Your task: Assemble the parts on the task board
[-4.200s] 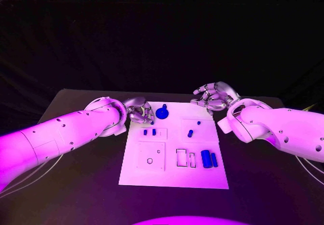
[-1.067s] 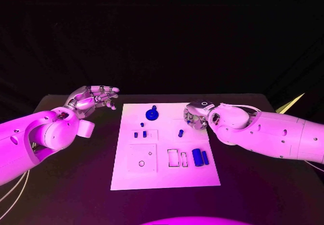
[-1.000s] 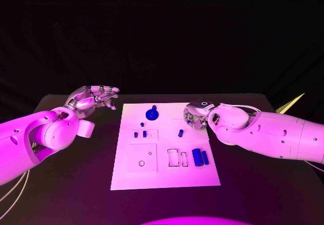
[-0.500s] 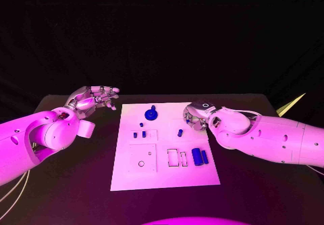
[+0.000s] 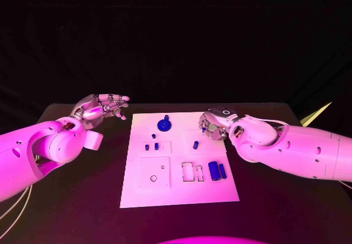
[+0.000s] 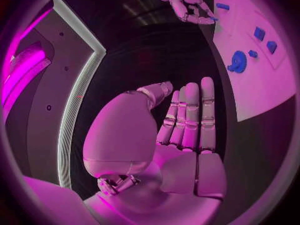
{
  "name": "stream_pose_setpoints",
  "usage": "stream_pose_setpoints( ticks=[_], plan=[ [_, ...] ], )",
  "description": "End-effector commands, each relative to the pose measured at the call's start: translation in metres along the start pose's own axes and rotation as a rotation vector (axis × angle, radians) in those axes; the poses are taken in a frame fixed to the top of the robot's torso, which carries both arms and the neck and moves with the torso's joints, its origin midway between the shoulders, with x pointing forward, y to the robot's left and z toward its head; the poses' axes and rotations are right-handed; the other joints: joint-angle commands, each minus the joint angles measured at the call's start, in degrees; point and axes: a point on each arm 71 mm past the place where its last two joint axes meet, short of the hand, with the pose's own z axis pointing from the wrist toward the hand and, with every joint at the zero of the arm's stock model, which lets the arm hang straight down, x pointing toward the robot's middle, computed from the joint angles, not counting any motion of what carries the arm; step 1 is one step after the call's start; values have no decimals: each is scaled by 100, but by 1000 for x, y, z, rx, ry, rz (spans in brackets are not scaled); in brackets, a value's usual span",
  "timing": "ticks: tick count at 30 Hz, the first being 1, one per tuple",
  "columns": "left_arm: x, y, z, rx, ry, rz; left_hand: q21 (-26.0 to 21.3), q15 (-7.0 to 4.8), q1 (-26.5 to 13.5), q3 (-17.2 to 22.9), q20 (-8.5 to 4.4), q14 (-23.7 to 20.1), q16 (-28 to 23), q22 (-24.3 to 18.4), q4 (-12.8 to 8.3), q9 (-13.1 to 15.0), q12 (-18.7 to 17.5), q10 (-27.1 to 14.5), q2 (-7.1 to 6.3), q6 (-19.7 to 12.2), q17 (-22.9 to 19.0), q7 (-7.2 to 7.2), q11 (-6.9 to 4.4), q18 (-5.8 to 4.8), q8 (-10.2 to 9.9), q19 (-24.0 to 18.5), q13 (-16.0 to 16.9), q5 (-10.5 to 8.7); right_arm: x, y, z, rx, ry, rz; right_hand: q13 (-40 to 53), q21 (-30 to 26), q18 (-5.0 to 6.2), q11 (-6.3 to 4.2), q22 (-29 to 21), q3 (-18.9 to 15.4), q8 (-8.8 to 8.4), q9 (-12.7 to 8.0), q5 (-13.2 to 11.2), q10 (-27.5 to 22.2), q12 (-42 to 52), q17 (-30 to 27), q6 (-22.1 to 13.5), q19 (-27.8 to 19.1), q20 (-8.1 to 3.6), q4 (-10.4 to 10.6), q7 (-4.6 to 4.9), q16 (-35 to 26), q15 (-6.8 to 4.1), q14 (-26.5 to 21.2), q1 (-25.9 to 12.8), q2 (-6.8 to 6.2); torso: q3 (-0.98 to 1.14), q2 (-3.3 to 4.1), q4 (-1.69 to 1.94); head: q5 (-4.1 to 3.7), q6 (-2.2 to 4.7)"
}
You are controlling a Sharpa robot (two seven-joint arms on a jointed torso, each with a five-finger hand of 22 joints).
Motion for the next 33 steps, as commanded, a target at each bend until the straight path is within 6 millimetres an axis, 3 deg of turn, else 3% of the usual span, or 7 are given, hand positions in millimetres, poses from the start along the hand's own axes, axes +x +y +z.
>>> stream_pose_setpoints(
  ticks=[1,6,11,18,20,25,33],
  plan=[
    [1,-1,1,1,2,-2,-74,25,-36,-145,13,-59,-55,-49,7,-65,-72,-18,47,-98,-73,32,25,32,14,-2,-64,-26,-4,6,-3,-12,-14,18,-10,160,-136,-146,839,221,183,169,-4,218,-70,76,130,215,-20,-121,11,32,-53,330,-113,271,0,3,-1,6,5],
    [2,0,1,0,3,-3,-74,25,-36,-145,13,-59,-55,-49,7,-65,-72,-18,47,-98,-73,32,25,32,14,-2,-64,-26,-12,25,-7,-62,-51,65,-11,158,-136,-146,838,222,183,170,-4,220,-71,70,130,214,-21,-122,11,28,-54,329,-115,270,2,-1,-5,24,9],
    [3,0,3,-1,6,-6,-74,25,-36,-145,13,-59,-55,-49,7,-65,-72,-18,47,-98,-73,32,25,32,14,-2,-64,-26,-18,56,-11,-147,-104,128,-12,149,-134,-146,835,226,184,174,-4,222,-75,59,130,211,-21,-127,12,21,-57,327,-120,267,11,-7,13,142,18],
    [5,1,5,-3,6,-10,-82,26,-37,-151,13,-58,-58,-55,10,-67,-75,-21,45,-103,-74,33,27,32,11,3,-68,-25,-18,97,-14,-253,-116,192,-14,138,-131,-148,831,236,184,178,-3,223,-83,51,127,208,-22,-139,15,16,-64,324,-123,268,-3,-13,8,356,-27],
    [6,2,5,-4,6,-11,-82,26,-37,-151,13,-58,-58,-55,10,-67,-75,-21,45,-103,-74,33,27,32,11,3,-68,-25,-15,109,-14,-280,-105,205,-15,136,-131,-148,830,238,184,179,-3,223,-85,46,126,207,-22,-142,16,13,-65,323,-123,268,-7,-15,2,437,-44],
    [7,2,7,-7,5,-12,-86,27,-38,-154,14,-57,-59,-59,13,-69,-76,-23,45,-106,-75,34,28,32,10,6,-71,-25,2,132,-16,-337,-51,221,-16,109,-125,-146,818,242,183,181,-3,222,-90,33,123,199,-23,-147,18,4,-66,320,-126,268,-17,-7,14,510,-53],
    [10,3,8,-12,6,-12,-95,29,-44,-160,15,-56,-62,-65,21,-70,-78,-26,47,-108,-76,36,30,31,10,10,-75,-25,23,146,-15,-349,-18,233,-20,112,-125,-143,821,254,180,188,-4,219,-105,35,113,200,-28,-158,22,5,-66,319,-136,274,-16,-2,17,630,-116]
  ],
)
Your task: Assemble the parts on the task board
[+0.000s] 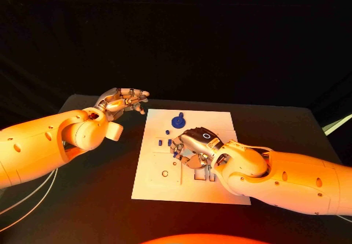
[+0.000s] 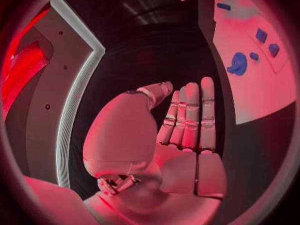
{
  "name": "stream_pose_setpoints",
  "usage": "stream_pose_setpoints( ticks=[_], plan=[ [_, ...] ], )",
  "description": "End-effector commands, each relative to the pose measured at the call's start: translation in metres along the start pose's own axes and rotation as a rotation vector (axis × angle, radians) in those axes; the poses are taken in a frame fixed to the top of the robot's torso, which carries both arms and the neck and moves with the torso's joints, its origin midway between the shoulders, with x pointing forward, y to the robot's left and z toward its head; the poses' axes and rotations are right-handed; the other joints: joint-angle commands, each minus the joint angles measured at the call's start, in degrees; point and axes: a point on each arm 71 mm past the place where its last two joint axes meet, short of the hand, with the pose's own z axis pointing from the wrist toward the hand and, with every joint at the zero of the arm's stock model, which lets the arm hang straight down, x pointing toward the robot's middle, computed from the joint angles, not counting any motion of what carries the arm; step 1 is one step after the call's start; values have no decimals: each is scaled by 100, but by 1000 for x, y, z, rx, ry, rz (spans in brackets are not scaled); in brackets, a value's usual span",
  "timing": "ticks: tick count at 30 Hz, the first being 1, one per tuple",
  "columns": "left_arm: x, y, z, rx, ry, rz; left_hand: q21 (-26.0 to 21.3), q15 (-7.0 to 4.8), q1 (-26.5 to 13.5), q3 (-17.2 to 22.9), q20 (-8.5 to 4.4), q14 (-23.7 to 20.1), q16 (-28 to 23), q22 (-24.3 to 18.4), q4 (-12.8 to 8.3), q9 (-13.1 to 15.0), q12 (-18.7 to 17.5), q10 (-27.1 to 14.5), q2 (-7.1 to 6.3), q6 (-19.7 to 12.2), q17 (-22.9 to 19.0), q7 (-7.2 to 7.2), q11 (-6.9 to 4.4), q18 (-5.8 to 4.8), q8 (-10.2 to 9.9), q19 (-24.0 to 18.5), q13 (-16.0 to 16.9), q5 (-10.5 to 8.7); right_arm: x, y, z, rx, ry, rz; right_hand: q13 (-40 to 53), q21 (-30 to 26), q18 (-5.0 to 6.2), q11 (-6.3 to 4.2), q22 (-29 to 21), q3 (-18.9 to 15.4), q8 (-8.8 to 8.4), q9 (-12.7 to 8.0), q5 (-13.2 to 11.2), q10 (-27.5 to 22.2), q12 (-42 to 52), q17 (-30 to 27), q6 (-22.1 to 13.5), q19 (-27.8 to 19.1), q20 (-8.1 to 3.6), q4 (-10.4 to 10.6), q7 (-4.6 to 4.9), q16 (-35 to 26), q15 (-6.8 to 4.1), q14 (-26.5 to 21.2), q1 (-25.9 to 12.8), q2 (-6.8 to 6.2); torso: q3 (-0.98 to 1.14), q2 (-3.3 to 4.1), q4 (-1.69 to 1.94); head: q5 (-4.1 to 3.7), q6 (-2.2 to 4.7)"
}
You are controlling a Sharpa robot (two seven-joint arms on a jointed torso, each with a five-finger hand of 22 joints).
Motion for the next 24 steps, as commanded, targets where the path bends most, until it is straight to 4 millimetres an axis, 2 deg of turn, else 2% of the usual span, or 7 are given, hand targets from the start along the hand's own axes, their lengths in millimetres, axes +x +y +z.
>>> stream_pose_setpoints(
  ticks=[1,12,24],
  plan=[
    [3,0,2,1,6,-3,-95,29,-45,-160,15,-56,-62,-61,21,-65,-78,-26,47,-98,-54,26,30,31,10,10,-70,-25,7,0,1,3,8,-1,-21,116,-126,-142,823,277,180,188,17,218,-61,39,112,200,-27,-138,23,7,-65,319,-136,273,-2,1,6,42,-41],
    [7,0,3,-3,13,-5,-95,29,-45,-160,15,-56,-62,-61,21,-65,-78,-26,47,-98,-54,26,30,31,10,10,-70,-25,24,-2,2,21,38,3,-22,107,-124,-141,820,281,179,191,16,219,-66,31,108,197,-28,-145,27,1,-67,317,-139,274,10,11,-2,156,-116],
    [7,0,4,-6,15,-6,-103,30,-49,-165,16,-54,-65,-67,29,-67,-79,-28,48,-99,-55,26,31,31,11,15,-74,-25,27,-3,3,28,50,-2,-23,110,-125,-139,822,282,178,193,15,219,-70,34,105,198,-28,-149,29,4,-68,317,-144,274,11,4,0,193,-147]
  ],
)
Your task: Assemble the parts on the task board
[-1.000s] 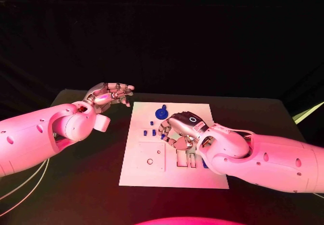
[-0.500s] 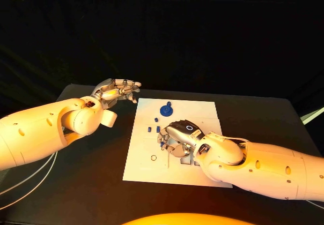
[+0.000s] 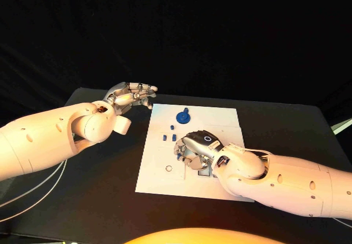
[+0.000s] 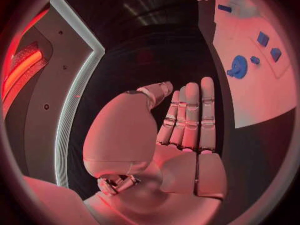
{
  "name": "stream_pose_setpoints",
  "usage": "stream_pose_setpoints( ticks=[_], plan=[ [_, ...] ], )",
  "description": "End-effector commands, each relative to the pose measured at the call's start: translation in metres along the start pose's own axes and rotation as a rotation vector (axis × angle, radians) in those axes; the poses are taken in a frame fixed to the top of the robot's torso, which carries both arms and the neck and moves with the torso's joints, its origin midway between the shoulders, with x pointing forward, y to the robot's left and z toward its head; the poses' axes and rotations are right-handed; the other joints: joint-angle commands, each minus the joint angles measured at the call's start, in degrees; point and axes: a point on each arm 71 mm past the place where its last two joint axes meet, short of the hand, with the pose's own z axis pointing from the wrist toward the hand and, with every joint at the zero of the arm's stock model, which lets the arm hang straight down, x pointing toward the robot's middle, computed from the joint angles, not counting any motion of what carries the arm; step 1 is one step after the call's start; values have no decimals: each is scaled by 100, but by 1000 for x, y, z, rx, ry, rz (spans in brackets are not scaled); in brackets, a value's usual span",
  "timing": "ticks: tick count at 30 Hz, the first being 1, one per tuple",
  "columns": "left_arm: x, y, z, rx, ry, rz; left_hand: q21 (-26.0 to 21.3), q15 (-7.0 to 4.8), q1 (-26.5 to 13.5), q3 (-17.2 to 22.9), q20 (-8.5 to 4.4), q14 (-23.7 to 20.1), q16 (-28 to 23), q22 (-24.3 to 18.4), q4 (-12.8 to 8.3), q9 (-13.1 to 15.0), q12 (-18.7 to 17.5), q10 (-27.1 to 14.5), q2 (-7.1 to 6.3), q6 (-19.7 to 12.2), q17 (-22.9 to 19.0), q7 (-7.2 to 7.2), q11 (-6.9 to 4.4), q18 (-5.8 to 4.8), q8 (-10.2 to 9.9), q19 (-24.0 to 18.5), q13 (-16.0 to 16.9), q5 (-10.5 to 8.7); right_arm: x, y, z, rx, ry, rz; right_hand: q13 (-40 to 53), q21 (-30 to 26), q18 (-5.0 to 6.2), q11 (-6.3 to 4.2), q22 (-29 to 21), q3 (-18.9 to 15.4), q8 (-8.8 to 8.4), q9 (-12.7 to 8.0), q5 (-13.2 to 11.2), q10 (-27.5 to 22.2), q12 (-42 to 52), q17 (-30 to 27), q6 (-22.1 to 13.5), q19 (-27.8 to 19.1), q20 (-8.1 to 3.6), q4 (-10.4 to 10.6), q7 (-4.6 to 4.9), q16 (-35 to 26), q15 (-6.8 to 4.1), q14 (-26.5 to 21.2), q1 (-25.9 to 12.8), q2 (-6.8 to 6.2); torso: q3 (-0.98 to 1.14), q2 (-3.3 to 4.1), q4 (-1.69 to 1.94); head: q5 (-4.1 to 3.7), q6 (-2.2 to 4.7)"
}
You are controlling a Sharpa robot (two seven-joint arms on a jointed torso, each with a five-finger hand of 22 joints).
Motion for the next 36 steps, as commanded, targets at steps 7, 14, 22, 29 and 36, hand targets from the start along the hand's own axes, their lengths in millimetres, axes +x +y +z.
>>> stream_pose_setpoints(
  ticks=[7,14,22,29,36],
  plan=[
    [0,-1,0,0,2,-1,-103,31,-49,-165,16,-54,-65,-64,28,-65,-79,-28,48,-99,-54,26,31,31,11,15,-71,-25,1,-1,0,1,7,-5,-19,110,-124,-130,822,252,178,192,15,209,-49,34,105,198,-28,-119,29,4,-67,318,-144,274,-3,-4,-3,31,-35],
    [0,-1,0,-2,1,-1,-113,31,-53,-169,17,-53,-68,-71,37,-67,-79,-28,54,-99,-55,26,31,31,12,20,-74,-24,2,-1,1,2,15,-8,-20,114,-125,-128,825,255,177,196,14,210,-54,40,101,199,-28,-125,33,8,-67,318,-150,276,-3,-3,0,26,-42],
    [-1,0,-1,-4,1,-1,-113,31,-53,-169,17,-53,-68,-71,37,-67,-79,-28,54,-99,-55,26,31,31,12,20,-74,-24,5,-2,2,8,38,-22,-20,114,-125,-128,825,255,177,196,14,210,-54,40,101,199,-28,-125,33,8,-67,318,-150,276,-5,-3,2,31,-62],
    [-1,0,-1,-5,0,-1,-123,32,-56,-173,18,-52,-71,-78,47,-68,-78,-27,60,-99,-56,26,31,31,13,25,-77,-24,7,-2,3,10,52,-30,-22,110,-124,-127,825,259,176,199,14,210,-59,35,97,197,-29,-131,35,5,-65,317,-154,278,-1,0,3,44,-77],
    [-1,0,-1,-7,0,-1,-123,32,-56,-173,18,-52,-71,-78,47,-68,-78,-27,60,-99,-56,26,31,31,13,25,-77,-24,8,0,4,5,57,-39,-22,110,-124,-127,825,259,176,199,14,210,-59,35,97,197,-29,-131,35,5,-65,317,-154,278,-2,-4,2,44,-84]
  ],
)
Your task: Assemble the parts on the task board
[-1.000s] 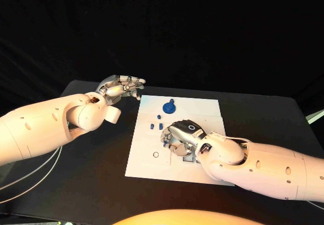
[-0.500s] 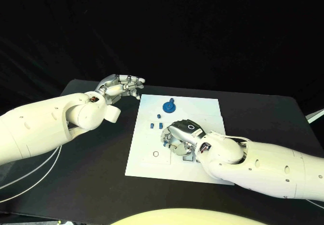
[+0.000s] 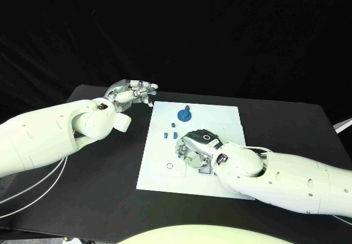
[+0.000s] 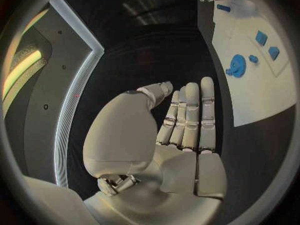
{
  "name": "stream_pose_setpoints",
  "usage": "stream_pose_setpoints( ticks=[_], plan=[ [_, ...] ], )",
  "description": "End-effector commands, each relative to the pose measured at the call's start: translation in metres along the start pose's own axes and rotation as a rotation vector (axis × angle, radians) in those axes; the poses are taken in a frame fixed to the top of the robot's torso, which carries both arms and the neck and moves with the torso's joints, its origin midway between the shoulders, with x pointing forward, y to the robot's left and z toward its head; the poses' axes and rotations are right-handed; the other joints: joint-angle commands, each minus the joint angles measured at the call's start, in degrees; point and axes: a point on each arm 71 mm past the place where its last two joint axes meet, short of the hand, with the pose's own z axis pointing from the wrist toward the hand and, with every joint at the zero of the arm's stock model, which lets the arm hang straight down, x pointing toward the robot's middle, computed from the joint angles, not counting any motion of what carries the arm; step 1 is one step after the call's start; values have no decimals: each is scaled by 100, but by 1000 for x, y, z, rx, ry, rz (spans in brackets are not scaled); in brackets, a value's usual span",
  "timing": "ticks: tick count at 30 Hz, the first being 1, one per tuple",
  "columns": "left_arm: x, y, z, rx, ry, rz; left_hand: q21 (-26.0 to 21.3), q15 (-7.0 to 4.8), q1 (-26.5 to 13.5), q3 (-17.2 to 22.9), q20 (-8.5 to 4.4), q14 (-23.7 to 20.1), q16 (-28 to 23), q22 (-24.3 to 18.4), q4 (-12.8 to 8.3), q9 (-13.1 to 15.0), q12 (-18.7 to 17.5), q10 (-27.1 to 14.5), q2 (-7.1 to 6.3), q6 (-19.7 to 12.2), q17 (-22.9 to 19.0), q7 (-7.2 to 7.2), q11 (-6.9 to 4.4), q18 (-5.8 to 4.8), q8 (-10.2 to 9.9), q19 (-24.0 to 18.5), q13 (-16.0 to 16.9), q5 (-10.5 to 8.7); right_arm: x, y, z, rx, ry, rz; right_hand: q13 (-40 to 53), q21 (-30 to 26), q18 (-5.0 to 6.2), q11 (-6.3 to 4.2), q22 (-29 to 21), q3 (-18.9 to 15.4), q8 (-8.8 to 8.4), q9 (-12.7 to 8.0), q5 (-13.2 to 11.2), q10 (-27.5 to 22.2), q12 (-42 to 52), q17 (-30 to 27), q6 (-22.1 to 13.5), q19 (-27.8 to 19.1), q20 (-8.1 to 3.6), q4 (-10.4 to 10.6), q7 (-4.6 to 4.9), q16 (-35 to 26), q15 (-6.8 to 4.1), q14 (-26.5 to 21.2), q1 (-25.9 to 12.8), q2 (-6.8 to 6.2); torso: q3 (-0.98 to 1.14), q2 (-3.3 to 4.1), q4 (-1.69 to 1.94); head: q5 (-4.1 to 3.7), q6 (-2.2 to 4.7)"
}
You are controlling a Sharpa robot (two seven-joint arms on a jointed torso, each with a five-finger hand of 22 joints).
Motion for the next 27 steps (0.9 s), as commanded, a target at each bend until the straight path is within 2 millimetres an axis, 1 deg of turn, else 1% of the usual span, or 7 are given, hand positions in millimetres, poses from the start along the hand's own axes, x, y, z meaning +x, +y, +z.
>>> stream_pose_setpoints(
  ticks=[1,7,13,14,15,20,27],
  plan=[
    [1,-1,0,2,4,-2,-35,32,-56,-173,18,-52,-71,-60,46,-66,-78,-27,60,-99,-56,25,31,31,13,25,-69,-24,2,2,0,-5,9,-6,-15,104,-123,-115,822,261,177,202,26,199,-63,29,98,195,-29,-135,35,1,-63,316,-92,212,0,0,-1,-2,-1],
    [1,-1,0,-1,2,-1,-44,32,-58,-177,19,-50,-73,-67,53,-67,-77,-25,64,-99,-57,25,30,32,14,30,-72,-24,4,4,1,-18,26,-1,-40,96,-123,-78,832,150,166,240,4,126,-122,38,38,184,-14,-138,60,15,-24,320,-254,138,0,-3,-1,-4,3],
    [1,-1,0,-4,2,-1,-51,32,-62,-179,20,-49,-75,-72,61,-68,-76,-24,72,-97,-58,25,30,32,16,34,-74,-25,5,2,1,-14,37,8,-159,-273,-58,56,673,-30,-30,193,12,-371,-142,-25,-223,58,63,-19,146,-15,88,305,-536,-46,-1,-7,-2,-2,4],
    [1,0,0,-4,2,0,-51,32,-62,-179,20,-49,-75,-72,61,-68,-76,-24,72,-97,-58,25,30,32,16,34,-74,-25,5,1,1,-14,34,10,-189,-426,-29,82,603,-44,-73,180,14,-487,-137,-87,-269,6,81,-8,164,-57,108,287,-552,-75,-1,-9,-4,-3,7],
    [1,0,0,-5,4,2,-60,33,-68,-184,20,-46,-76,-79,73,-69,-75,-22,79,-96,-59,26,31,32,18,39,-76,-26,5,0,0,-13,27,14,-268,-967,66,141,352,-77,-179,144,16,-797,-128,-479,-377,-184,142,-1,213,-340,153,146,-543,-118,-1,-8,-4,-6,9],
    [1,0,0,-7,8,5,-77,32,-72,-183,21,-36,-77,-93,96,-71,-73,-21,112,-95,-59,25,29,33,21,55,-82,-24,3,-1,-1,-12,5,25,-322,-1920,229,226,-110,-376,-443,51,24,-1351,-80,-1092,-612,-509,236,-2,249,-777,225,-135,-425,-153,3,-6,-2,-8,26],
    [1,0,0,-10,10,5,-86,33,-81,-190,22,-32,-77,-101,109,-73,-73,-22,116,-97,-60,26,30,33,21,62,-86,-28,0,-3,-7,-12,-20,38,-310,-2306,277,269,-320,-975,-645,-32,54,-1661,91,-1320,-643,-577,277,114,228,-868,262,-260,-184,-101,6,-3,-8,-8,38]
  ],
)
